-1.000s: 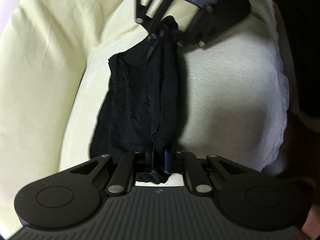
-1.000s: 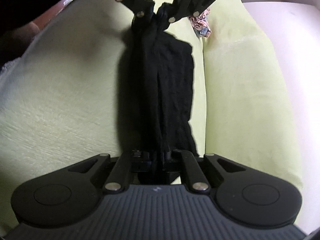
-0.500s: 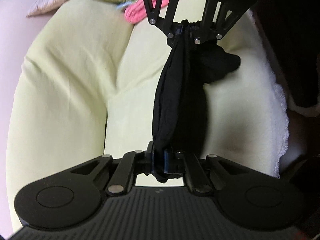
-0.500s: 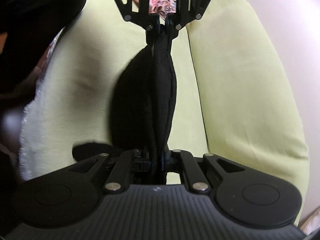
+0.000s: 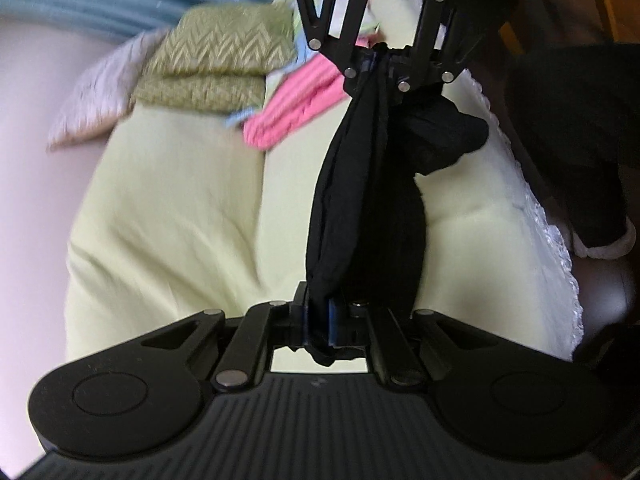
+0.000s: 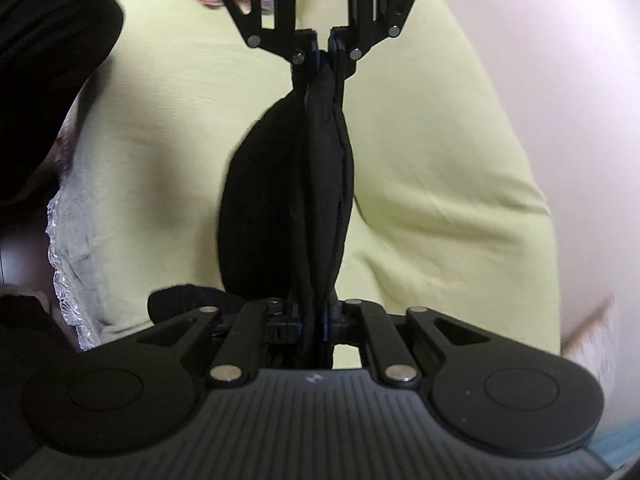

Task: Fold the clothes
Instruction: 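Lift the hanging trousers with both grippers and carry them to the white chair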

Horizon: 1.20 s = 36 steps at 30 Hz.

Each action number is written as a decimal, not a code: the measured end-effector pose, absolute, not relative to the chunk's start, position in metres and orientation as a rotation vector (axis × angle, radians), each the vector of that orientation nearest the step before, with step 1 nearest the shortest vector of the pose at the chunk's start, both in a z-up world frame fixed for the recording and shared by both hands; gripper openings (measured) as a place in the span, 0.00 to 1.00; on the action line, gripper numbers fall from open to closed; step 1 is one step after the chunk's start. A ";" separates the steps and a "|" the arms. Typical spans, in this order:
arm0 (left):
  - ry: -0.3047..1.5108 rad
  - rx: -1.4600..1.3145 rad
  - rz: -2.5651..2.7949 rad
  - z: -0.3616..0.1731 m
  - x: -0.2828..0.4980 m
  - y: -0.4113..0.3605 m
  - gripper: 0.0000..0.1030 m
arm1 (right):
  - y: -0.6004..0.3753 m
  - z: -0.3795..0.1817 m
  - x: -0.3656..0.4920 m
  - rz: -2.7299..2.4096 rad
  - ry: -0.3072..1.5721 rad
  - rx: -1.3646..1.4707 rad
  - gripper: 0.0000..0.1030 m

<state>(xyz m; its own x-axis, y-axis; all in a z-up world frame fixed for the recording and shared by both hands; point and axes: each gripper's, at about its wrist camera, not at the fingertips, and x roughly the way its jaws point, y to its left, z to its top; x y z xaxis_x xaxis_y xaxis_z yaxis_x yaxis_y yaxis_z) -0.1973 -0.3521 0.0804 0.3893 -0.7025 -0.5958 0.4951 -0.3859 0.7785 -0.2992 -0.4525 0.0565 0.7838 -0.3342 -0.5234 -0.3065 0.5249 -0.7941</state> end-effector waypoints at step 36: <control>-1.096 1.301 -2.050 0.007 -0.666 -0.695 0.07 | -0.645 0.031 -0.761 -1.031 1.397 -0.641 0.06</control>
